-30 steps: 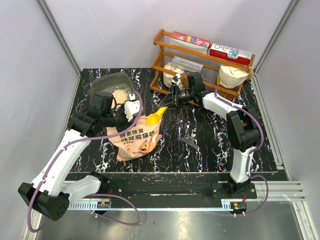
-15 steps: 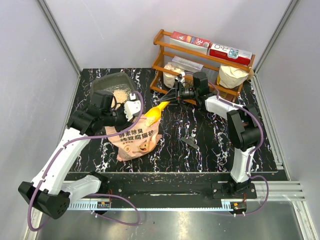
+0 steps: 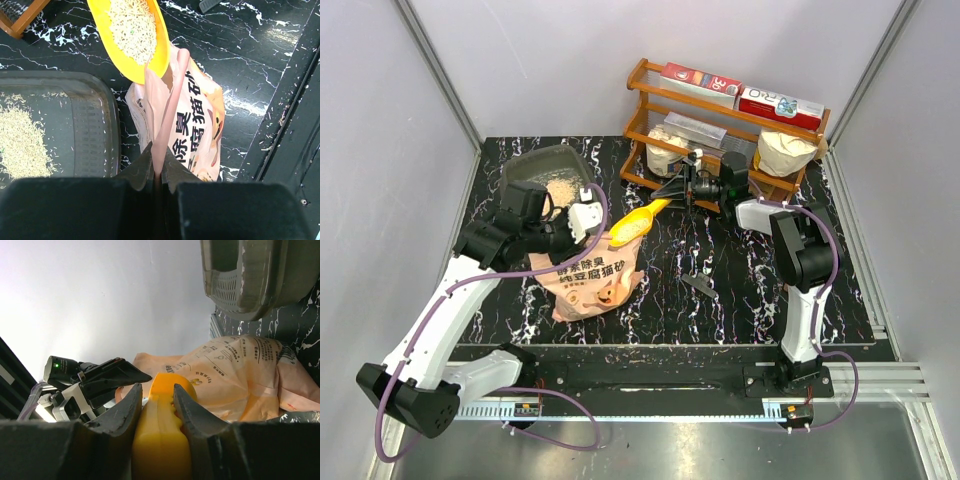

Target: Fill the litter box with clean litter

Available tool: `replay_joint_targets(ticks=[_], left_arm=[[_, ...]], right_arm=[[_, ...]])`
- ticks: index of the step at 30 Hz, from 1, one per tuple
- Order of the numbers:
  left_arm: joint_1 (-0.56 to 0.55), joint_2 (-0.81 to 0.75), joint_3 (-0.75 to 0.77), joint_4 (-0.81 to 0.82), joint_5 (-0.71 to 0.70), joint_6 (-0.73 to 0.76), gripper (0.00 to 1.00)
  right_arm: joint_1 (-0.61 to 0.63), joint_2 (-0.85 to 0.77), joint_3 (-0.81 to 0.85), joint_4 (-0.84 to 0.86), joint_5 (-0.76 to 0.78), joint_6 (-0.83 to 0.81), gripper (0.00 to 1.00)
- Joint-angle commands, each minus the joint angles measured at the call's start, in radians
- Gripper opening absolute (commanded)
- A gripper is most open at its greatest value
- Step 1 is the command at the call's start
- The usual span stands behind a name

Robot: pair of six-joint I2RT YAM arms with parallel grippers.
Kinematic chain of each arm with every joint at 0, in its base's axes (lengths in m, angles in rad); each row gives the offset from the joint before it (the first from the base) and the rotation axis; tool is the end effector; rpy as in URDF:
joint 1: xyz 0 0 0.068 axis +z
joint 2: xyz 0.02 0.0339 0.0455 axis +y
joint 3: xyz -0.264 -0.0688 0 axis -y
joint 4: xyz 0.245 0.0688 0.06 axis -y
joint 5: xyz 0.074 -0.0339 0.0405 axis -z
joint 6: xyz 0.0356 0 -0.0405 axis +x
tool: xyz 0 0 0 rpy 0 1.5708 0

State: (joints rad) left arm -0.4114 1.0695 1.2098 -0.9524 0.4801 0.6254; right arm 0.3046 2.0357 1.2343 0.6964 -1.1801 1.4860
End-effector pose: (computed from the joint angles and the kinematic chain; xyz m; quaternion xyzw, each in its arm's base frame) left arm 0.1767 -0.0950 0.3621 0.5235 0.7401 -0.1812 0.3812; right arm 0.4089 0.1631 0.2061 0.0348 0.7202 0.6924 0.0249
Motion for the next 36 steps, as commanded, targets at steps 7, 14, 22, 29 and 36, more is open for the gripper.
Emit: replay_joint_targets(ticks=[7, 14, 22, 29, 36], left_arm=[[0.003, -0.065, 0.034, 0.018, -0.015, 0.054, 0.0], [-0.001, -0.129, -0.073, -0.023, 0.015, 0.169, 0.0], [-0.006, -0.184, -0.138, -0.031, 0.009, 0.203, 0.0], [-0.006, -0.198, -0.134, -0.051, 0.012, 0.2, 0.0], [0.006, -0.233, -0.154, -0.049, 0.014, 0.204, 0.0]], right_arm=[[-0.035, -0.071, 0.105, -0.116, -0.029, -0.131, 0.0], [-0.036, -0.071, 0.34, -0.495, 0.097, -0.349, 0.0], [0.037, 0.076, 0.693, -0.675, 0.286, -0.492, 0.0], [0.155, 0.24, 0.994, -0.859, 0.638, -0.622, 0.0], [0.263, 0.428, 1.342, -0.951, 1.02, -0.829, 0.0]])
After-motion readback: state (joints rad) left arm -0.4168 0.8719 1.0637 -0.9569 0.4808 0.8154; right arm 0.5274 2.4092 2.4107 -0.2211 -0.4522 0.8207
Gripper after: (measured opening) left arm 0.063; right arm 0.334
